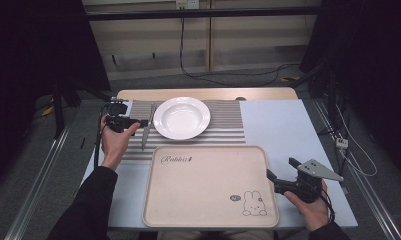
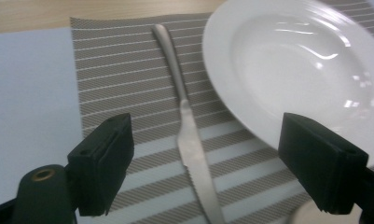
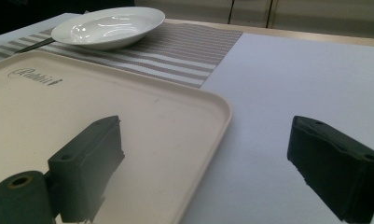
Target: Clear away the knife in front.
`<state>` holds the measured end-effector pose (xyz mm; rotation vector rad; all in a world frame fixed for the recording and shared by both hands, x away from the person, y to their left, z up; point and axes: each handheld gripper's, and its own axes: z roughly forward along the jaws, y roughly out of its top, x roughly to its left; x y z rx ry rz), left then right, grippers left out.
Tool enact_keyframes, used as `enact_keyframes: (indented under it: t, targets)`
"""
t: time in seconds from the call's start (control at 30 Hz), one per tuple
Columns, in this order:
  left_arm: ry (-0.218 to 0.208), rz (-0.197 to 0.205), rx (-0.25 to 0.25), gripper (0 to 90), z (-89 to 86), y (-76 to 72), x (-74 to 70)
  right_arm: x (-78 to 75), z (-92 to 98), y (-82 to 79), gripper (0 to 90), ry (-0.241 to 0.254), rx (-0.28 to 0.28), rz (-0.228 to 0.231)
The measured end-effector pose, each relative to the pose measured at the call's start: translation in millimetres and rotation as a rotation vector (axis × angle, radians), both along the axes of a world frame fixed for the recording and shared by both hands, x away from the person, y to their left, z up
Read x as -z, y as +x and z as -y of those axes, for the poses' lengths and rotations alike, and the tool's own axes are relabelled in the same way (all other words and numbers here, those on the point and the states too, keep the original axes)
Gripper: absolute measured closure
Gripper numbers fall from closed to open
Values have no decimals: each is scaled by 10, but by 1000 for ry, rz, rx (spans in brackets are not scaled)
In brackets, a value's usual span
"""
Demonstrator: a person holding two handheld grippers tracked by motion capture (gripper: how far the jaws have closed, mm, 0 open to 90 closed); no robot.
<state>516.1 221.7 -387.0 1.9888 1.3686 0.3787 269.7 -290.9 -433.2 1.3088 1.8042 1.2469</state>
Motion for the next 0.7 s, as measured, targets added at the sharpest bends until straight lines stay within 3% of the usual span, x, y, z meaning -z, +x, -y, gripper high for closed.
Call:
enact_keyframes:
  t: [0.07,0.33,0.5,0.7]
  targets:
    - [-6,-19,-6,186,-9,83,23,0,3,0,98,1,2,-1]
    - [51,-32,-10,232,37,343,51,1,4,1,98,2,4,-1]
    - [68,-14,-7,244,93,425,67,1,5,0,98,1,3,-2]
    - [76,-62,-7,327,97,519,188,1,11,-5,98,-2,5,-2]
